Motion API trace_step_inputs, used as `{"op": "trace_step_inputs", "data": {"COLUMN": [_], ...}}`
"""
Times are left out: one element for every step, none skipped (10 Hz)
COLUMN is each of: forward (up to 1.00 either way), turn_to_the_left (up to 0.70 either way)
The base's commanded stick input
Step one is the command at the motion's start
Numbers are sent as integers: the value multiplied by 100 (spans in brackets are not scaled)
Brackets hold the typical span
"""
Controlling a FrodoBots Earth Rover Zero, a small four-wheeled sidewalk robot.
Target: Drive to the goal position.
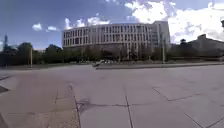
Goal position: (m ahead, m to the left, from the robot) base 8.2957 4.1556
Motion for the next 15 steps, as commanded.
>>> {"op": "trace_step_inputs", "data": {"forward": [70, 70, 70, 70, 70, 70, 70, 70, 70, 70, 70, 70, 70, 70, 70], "turn_to_the_left": [0, 0, 0, 0, 0, 0, 0, 0, 0, 0, 0, 0, 5, 15, 25]}}
